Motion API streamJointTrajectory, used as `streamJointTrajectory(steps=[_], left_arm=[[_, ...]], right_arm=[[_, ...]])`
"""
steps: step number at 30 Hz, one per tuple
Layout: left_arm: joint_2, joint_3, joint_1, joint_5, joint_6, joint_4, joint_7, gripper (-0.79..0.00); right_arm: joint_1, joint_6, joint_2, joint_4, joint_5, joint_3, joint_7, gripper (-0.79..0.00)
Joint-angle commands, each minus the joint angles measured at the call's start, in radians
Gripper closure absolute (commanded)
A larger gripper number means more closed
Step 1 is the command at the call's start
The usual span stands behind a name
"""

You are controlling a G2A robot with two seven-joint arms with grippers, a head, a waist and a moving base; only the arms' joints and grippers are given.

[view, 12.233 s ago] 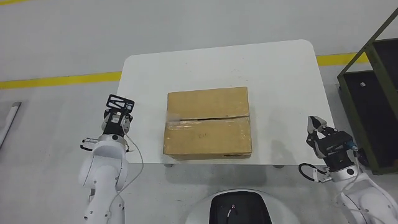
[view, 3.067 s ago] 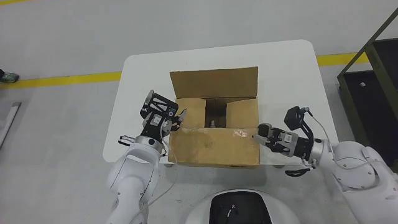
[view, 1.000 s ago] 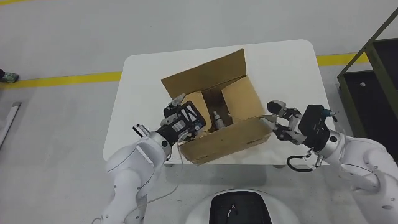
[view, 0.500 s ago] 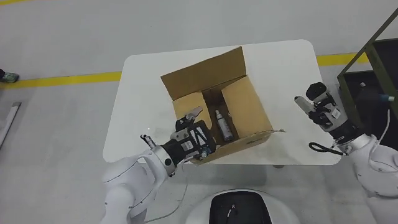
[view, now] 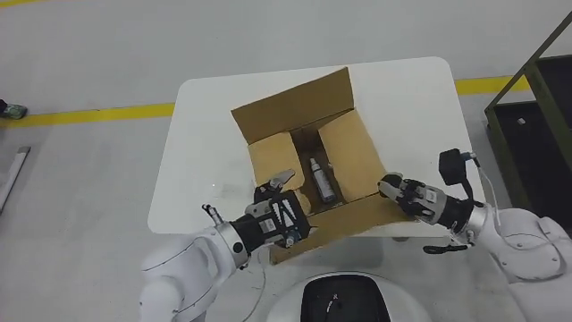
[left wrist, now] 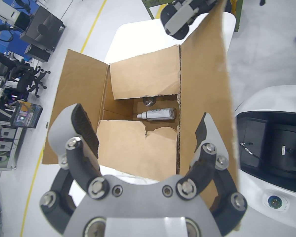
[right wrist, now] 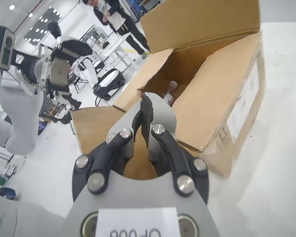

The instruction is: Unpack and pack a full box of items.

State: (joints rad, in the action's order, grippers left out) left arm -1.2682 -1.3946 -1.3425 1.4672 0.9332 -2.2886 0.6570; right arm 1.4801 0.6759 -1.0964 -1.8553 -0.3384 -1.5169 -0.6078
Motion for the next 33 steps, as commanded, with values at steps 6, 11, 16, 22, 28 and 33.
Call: streamJointTrajectory(steps=[6,11,16,22,28,33], left_arm=[[0.007,-0.007,0.015,0.003,-0.072,0.022,0.02,-0.785],[0.011,0.008,0.028,0.02,-0.124,0.039,0.018,-0.785],[0.014,0.019,0.036,0.034,-0.173,0.054,0.016,-0.785],[0.018,0.037,0.043,0.05,-0.198,0.068,0.007,-0.785],[0.022,0.048,0.054,0.064,-0.227,0.086,0.0,-0.785],[0.025,0.046,0.06,0.087,-0.266,0.109,0.007,-0.785]], right_arm=[[0.032,0.094,0.014,-0.008,-0.043,0.006,-0.083,0.0],[0.028,0.105,0.018,-0.021,-0.15,-0.015,-0.019,0.0],[0.058,-0.04,0.007,-0.025,-0.331,-0.103,0.265,0.0],[0.087,-0.202,-0.004,0.047,-0.44,-0.06,0.35,0.0],[0.057,-0.154,-0.012,0.083,-0.434,0.041,0.334,0.0],[0.068,-0.121,-0.015,0.07,-0.415,0.09,0.337,0.0]])
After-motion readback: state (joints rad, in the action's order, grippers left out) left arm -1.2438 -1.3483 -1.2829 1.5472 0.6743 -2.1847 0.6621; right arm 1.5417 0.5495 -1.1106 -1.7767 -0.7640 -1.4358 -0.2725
